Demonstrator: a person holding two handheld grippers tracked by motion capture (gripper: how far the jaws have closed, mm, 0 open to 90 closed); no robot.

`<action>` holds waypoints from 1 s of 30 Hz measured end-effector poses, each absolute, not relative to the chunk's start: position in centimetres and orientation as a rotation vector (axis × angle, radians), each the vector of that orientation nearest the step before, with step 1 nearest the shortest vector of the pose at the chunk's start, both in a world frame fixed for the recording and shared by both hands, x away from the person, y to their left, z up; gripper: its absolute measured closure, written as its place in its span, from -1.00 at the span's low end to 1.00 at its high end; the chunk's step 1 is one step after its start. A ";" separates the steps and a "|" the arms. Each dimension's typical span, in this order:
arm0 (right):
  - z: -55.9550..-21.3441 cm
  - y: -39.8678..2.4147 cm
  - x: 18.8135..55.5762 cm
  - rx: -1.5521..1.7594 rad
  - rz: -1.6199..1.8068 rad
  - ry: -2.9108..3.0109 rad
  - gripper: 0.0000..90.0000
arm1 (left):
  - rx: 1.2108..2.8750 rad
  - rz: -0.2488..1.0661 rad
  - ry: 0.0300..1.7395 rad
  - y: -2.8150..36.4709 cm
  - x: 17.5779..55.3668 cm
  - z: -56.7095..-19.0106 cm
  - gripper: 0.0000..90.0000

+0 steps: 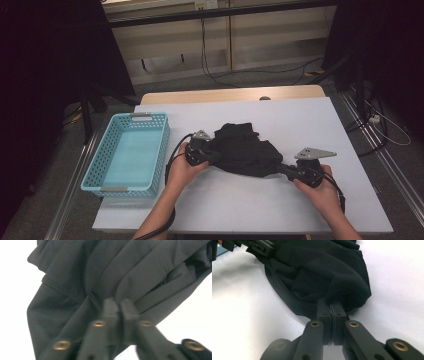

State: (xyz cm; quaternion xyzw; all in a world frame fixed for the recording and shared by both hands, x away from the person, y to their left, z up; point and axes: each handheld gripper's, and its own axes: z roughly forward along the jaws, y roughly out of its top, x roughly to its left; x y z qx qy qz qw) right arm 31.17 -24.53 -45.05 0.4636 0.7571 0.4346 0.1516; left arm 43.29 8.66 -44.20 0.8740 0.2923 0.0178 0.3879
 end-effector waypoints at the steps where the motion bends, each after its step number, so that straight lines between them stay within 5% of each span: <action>1: -45.0 -24.6 31.1 1.335 1.249 2.169 0.97 | 2.207 0.043 0.756 8.8 43.4 -43.9 0.96; 13: -43.5 -25.6 31.1 1.316 1.341 2.105 0.96 | 1.992 0.114 0.882 14.1 43.4 -39.7 0.97; 20: -43.7 -25.5 30.9 1.325 1.371 2.121 0.62 | 1.998 0.156 0.959 15.5 43.7 -40.2 0.97; 30: -43.4 -23.9 30.8 1.250 1.366 2.169 0.40 | 2.012 0.147 0.923 14.5 43.6 -40.7 0.96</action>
